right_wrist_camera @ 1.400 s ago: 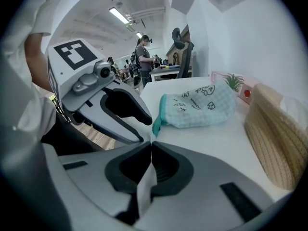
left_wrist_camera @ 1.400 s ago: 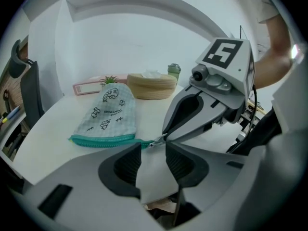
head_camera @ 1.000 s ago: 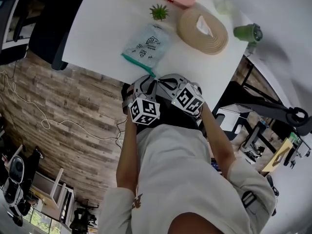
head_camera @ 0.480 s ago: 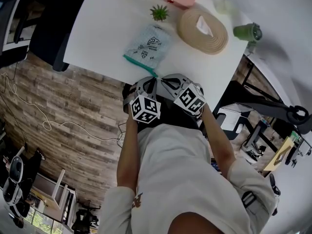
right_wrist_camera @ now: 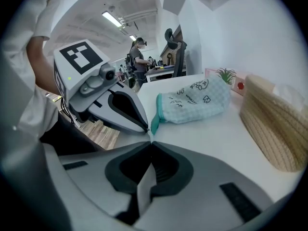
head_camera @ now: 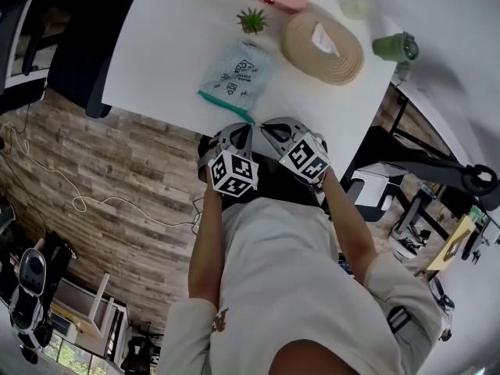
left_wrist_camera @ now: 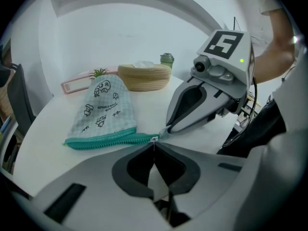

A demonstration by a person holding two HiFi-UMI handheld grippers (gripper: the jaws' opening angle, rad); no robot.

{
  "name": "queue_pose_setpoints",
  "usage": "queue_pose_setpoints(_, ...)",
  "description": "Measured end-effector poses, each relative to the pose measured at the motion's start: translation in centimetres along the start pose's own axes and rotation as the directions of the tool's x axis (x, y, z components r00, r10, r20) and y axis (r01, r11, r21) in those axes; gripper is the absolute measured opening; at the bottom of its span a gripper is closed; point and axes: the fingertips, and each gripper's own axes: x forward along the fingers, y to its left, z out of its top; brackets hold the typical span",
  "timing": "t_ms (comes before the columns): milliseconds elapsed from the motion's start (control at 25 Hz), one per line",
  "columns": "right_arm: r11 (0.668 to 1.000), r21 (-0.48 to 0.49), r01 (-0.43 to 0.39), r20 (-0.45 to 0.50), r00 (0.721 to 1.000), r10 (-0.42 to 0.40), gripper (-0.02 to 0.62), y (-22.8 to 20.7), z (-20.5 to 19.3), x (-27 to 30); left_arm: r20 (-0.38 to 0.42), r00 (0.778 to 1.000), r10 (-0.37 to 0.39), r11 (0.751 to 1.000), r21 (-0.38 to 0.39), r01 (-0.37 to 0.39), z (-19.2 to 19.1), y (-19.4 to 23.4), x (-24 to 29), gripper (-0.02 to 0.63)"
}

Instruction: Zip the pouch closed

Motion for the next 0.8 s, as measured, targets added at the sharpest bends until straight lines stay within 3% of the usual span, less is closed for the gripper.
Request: queue_pose_setpoints(800,0.997,0.037,0.066,-0.012,0.998,-0.065,0.002,-1.3,-0.2,-1.0,0.003,0.999,0.047,0.992,-0.116,-0.047,0.5,2.0,-0.3,-0.002)
